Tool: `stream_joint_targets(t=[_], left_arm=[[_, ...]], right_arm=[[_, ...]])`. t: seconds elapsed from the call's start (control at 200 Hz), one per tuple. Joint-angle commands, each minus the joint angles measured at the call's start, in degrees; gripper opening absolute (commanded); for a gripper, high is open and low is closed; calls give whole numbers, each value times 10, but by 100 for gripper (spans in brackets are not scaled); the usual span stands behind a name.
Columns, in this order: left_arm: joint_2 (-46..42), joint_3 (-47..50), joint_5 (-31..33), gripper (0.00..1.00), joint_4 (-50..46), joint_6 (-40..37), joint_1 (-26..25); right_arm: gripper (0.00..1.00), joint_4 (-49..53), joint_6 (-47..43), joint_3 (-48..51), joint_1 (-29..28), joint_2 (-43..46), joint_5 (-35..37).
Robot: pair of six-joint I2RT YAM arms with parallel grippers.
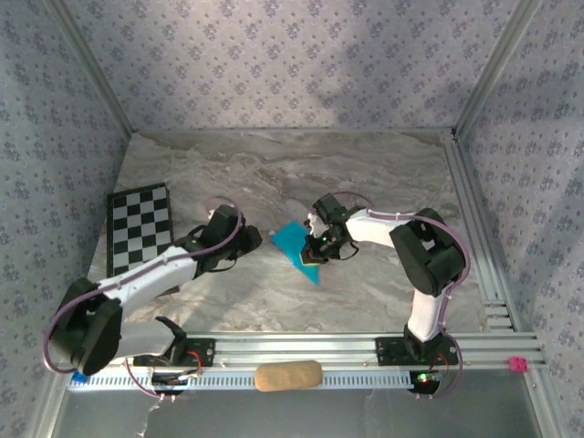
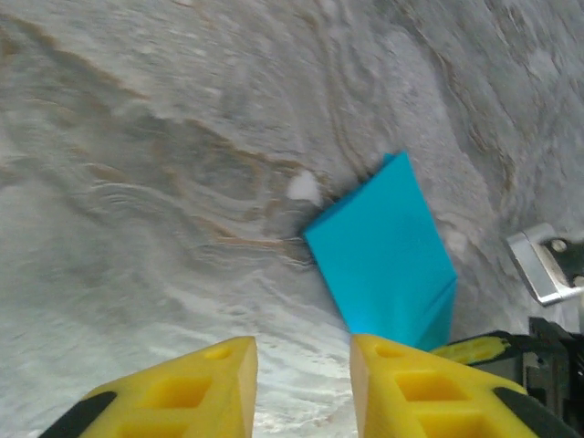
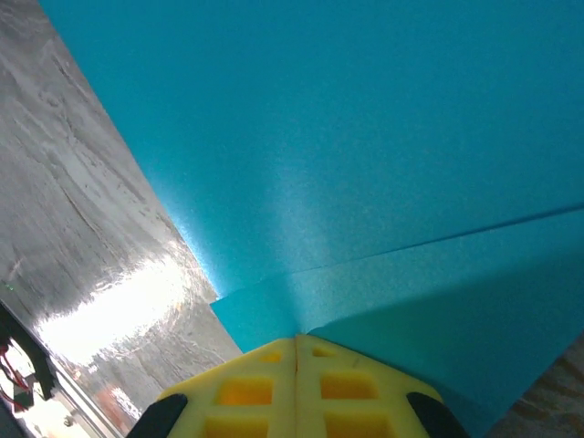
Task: Fold a paper plane with a square sheet of paper (pick it up from the middle)
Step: Turn over the paper at the center of the table, then fold the wing for the fifth time at the center of the table.
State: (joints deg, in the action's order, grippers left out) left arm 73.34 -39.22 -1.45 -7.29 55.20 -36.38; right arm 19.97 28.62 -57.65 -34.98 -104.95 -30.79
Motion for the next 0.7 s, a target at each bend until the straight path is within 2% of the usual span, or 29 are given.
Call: stream_joint_targets(t=[0.0, 0.175, 0.26, 0.355, 0.455, 0.575, 0.695], left_arm=[[45, -36, -83, 28, 59, -3, 0], [141, -89, -125, 19, 93, 29, -16], [186, -113, -120, 14, 92, 41, -24], [219, -114, -100, 14, 121, 63, -33], [254, -127, -122, 15, 158, 66, -34], [291, -151, -103, 11, 120, 57, -34], [313, -144, -98, 10, 128, 59, -31]], right_arm=[[5, -19, 134, 43, -11, 1, 87], [4, -119, 292, 105, -40, 33, 109], [4, -152, 346, 124, -56, 41, 125], [3, -210, 398, 156, -61, 52, 139], [4, -228, 412, 171, -62, 67, 148], [3, -247, 417, 185, -65, 78, 154], [6, -237, 392, 174, -103, 101, 194]])
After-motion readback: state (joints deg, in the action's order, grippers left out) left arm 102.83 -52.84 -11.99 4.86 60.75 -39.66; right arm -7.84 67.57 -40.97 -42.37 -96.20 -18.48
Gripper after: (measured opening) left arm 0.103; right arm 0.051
